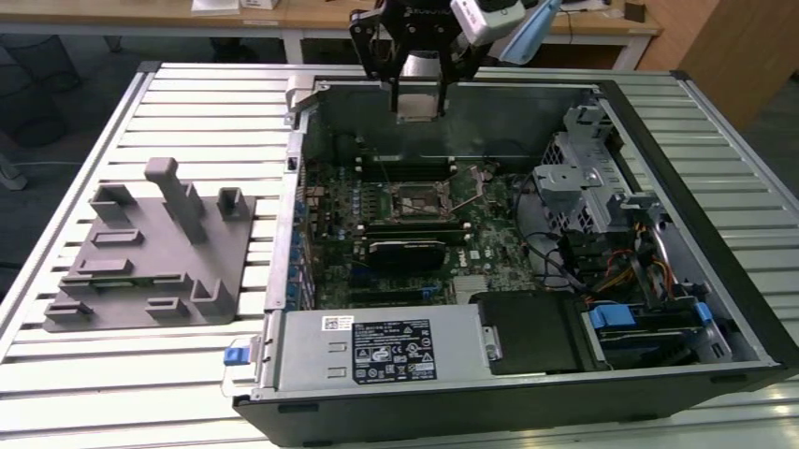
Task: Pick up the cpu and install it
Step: 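Pick up the cpu and move it towards the insertion slot, then place the cpu into insertion slot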
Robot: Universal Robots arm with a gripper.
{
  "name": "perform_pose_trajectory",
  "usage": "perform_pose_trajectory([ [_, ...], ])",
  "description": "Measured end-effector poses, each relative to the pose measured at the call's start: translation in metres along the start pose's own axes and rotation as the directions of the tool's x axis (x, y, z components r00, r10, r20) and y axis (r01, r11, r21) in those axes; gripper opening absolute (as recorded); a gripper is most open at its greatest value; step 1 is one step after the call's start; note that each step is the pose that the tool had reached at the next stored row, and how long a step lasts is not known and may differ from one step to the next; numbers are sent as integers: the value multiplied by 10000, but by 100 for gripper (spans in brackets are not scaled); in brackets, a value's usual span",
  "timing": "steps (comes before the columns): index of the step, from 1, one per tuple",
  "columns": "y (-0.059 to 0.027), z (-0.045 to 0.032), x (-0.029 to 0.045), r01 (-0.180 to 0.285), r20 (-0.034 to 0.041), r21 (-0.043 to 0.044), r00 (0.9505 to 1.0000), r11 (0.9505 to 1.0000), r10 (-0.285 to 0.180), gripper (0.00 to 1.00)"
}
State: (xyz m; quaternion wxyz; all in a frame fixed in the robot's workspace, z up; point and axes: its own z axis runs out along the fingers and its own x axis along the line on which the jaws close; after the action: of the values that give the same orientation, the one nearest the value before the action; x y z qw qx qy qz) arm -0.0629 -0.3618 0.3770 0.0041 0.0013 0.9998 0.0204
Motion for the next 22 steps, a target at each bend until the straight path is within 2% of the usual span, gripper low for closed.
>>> perform_pose_trajectory([
  [4, 36, 8, -46, 0, -1, 1, 10000, 10000, 0, 53],
  [12, 36, 9, -49, -68, 3, 6, 10000, 10000, 68, 53],
  [17, 36, 17, -49, -877, 37, 11, 9961, 9961, 877, 53],
  [22, 35, 27, -49, -1778, 76, 12, 9840, 9841, 1778, 53],
])
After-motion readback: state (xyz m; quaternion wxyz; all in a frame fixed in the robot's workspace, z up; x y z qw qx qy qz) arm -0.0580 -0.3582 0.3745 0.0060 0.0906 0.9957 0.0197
